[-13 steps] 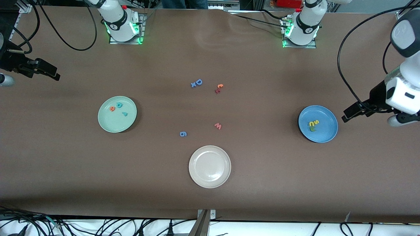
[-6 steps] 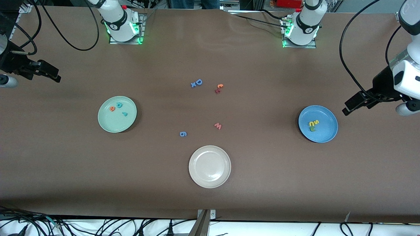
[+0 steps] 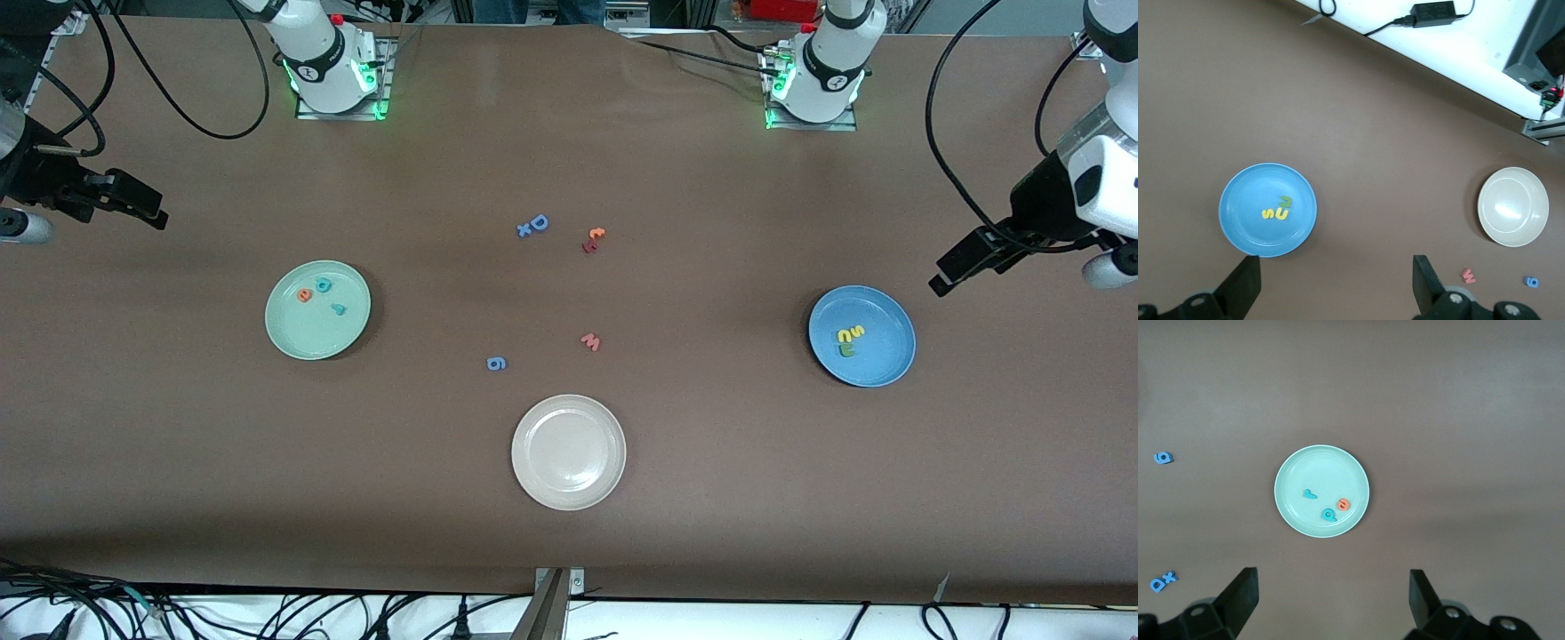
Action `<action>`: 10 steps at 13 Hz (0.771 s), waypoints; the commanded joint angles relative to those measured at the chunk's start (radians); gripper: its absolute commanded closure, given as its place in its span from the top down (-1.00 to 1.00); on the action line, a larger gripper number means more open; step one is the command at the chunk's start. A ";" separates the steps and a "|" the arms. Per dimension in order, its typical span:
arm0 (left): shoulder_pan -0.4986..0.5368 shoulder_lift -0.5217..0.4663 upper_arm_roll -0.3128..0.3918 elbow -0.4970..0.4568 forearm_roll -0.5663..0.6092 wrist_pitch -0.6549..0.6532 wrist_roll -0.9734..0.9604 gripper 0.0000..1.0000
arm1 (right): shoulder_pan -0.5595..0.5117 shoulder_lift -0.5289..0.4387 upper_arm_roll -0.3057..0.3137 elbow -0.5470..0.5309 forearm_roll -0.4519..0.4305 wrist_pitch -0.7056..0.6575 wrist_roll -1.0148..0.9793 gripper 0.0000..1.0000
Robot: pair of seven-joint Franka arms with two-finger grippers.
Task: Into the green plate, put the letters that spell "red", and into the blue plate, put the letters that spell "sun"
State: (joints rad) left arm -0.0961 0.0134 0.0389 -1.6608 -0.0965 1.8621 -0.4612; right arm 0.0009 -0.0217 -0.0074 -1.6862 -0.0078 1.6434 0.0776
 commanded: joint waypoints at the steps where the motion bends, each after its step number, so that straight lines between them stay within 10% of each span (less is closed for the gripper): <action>1: 0.030 -0.040 -0.059 -0.037 0.034 0.005 -0.001 1.00 | -0.009 -0.003 0.009 0.000 -0.004 0.006 -0.004 1.00; 10: 0.035 0.016 -0.054 0.032 0.084 -0.009 0.007 1.00 | -0.005 0.002 0.010 0.003 -0.009 0.001 -0.019 1.00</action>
State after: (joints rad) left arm -0.0740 0.0131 -0.0027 -1.6627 -0.0784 1.8647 -0.4615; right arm 0.0010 -0.0194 -0.0058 -1.6862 -0.0078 1.6445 0.0724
